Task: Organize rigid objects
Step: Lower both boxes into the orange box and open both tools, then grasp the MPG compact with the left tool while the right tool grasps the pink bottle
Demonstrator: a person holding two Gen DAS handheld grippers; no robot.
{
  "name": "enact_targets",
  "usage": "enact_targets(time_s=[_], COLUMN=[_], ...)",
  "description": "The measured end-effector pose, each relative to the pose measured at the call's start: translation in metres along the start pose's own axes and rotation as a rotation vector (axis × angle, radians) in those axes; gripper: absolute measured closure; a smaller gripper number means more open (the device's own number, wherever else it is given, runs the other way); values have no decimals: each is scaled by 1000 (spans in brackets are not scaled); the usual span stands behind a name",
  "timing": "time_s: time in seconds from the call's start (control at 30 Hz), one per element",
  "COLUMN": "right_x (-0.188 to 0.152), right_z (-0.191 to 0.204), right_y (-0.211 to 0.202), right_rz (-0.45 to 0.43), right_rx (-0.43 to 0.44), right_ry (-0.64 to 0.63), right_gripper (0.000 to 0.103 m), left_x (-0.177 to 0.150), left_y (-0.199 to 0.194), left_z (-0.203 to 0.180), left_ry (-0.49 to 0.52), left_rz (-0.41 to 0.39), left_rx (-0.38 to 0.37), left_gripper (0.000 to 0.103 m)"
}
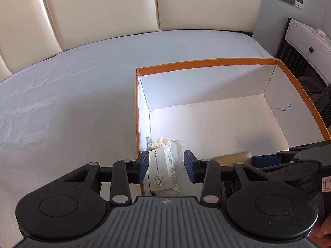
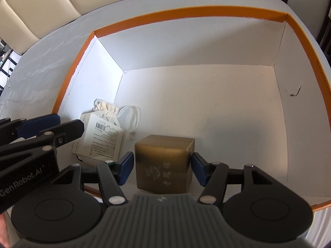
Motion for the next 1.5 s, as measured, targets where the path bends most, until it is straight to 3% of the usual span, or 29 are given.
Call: enact_targets(time_s=[0.17,0.5,0.77,1.0,1.23,1.43,1.5], right_x=[1,4,-5,-27,-66,-105,-118], right_z=[1,9,15,17,15,9,10], right_y=[-9,-42,-85,-119,-118,-97,-88], right_rz=[-28,-129,-274,-416,-376,-284,-252], right_rx=[-26,-73,-106,-83,-73,-53,-39], right_ry=[-22,-103,-187,-218,-236,-216,-212], right_gripper=[36,36,35,30,31,43,43], left_x=[2,2,0,-11,-48,-84,-95], left_y=[-4,-28,-57,-75,-77,-63,-58], left_z=[-1,-4,-7,-7,-9,-12,-10], left_ry=[-22,-43,-86,-133,-208,-235,-242], left_rz=[-15,-66,-138,-150,-97,-40,-34], left_rx=[-6,-33,-80,-195,-296,-301,-294], left_gripper=[55,56,56,56,56,56,49])
Point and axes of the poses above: each gripper's, at about its wrist camera, not at the fingertips, and y roughly the way its jaws point, z to its left, x to its top, the point moved 9 cm from there along y, roughly the way its jaws point, and after that the axes turned 9 degrees about x, right-handed, at the moved point
